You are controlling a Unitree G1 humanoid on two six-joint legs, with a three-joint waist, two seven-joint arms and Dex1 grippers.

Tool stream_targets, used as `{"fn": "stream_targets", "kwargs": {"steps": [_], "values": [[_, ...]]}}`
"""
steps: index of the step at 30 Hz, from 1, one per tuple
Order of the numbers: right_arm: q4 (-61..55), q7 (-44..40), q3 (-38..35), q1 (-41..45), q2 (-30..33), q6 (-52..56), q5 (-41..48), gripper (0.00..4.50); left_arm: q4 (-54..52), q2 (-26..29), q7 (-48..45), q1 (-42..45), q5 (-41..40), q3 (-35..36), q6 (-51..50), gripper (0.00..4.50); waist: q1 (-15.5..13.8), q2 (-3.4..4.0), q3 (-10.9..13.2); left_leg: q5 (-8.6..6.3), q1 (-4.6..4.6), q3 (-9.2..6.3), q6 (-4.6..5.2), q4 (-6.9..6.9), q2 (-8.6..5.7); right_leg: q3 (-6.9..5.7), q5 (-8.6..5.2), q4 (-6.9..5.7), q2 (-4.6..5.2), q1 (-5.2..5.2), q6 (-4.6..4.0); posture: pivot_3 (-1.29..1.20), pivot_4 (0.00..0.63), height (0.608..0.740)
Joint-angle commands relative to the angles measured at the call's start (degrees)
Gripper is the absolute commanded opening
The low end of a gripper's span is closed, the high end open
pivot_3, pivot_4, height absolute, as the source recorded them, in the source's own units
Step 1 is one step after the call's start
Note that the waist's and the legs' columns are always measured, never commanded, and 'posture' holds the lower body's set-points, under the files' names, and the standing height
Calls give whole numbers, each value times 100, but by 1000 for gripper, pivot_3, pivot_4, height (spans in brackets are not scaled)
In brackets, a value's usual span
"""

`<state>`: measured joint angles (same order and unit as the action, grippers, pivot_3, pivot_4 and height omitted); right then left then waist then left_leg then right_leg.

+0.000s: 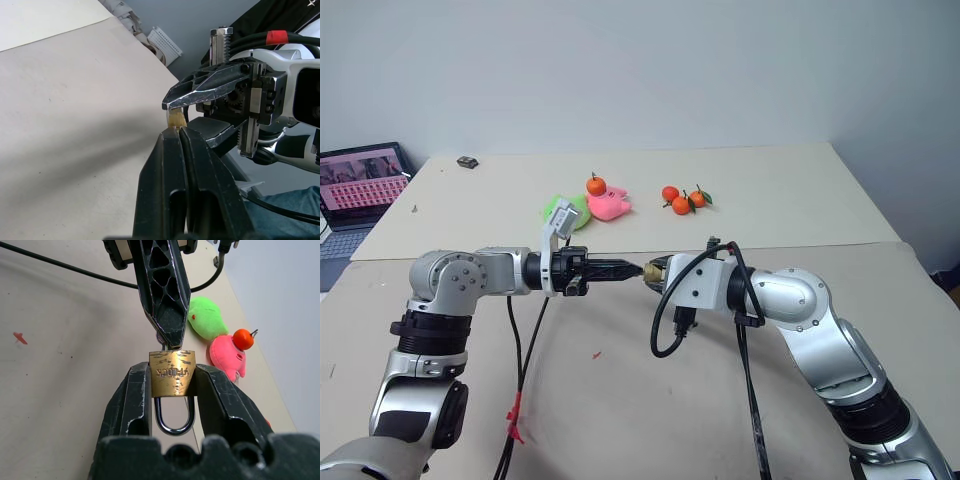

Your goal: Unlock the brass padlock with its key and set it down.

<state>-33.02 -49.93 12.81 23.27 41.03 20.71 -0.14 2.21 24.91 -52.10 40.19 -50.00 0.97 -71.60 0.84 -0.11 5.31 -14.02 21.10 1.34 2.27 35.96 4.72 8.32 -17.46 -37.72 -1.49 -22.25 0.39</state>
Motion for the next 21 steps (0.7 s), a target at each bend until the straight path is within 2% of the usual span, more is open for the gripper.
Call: {"fn": "stream_targets", "kwargs": {"steps": [1, 5, 10, 17, 21], "values": [[-209, 32, -157, 119, -3, -41, 73, 908, -152, 98, -10, 6, -45, 28, -27, 8, -1, 0, 0, 0, 0, 0, 0, 0, 0, 0, 0, 0, 0, 0, 0, 0, 150, 660], [-209, 30, -157, 131, 7, -33, 89, 908, -249, 140, -88, -40, 64, -80, 151, 8, 0, 0, 0, 0, 0, 0, 0, -1, 0, 0, 0, 0, 0, 0, 0, 0, 150, 660], [-197, 19, -166, 148, 19, -20, 103, 908, -812, 566, -671, -363, 1138, -982, 1764, 8, 0, 1, 0, 3, 0, 0, -6, -3, 0, 2, 1, 2, 0, 1, -2, 0, 150, 660], [-214, 10, -186, 146, 28, 14, 120, 908, -874, 530, -735, -285, 1633, -1226, 2592, 8, -14, -2, 1, 5, 1, 0, -9, 1, 0, 2, 1, 6, 1, 1, -1, 0, 150, 660], [-241, 4, -185, 151, 32, 46, 121, 908, -942, 563, -804, -236, 2409, -1569, 3708, 8, -16, -2, 1, 3, 3, 0, -5, -1, 0, 1, 0, 6, 1, 1, -1, 0, 150, 660]]}}
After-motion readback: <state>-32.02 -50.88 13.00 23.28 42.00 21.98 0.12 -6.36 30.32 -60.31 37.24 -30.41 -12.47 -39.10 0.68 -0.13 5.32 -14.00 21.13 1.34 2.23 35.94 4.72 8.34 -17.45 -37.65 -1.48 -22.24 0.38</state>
